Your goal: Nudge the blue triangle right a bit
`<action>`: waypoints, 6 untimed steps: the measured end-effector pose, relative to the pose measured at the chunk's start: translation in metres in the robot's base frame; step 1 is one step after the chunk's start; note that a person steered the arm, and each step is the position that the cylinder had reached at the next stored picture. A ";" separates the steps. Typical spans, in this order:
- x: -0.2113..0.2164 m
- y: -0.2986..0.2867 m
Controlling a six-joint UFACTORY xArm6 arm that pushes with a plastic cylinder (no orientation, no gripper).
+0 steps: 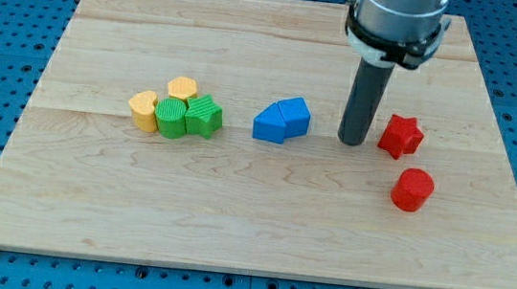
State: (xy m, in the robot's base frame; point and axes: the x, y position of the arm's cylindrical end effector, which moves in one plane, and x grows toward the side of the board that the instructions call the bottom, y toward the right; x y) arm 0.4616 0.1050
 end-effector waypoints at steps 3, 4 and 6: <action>0.039 -0.139; 0.000 -0.125; -0.021 -0.120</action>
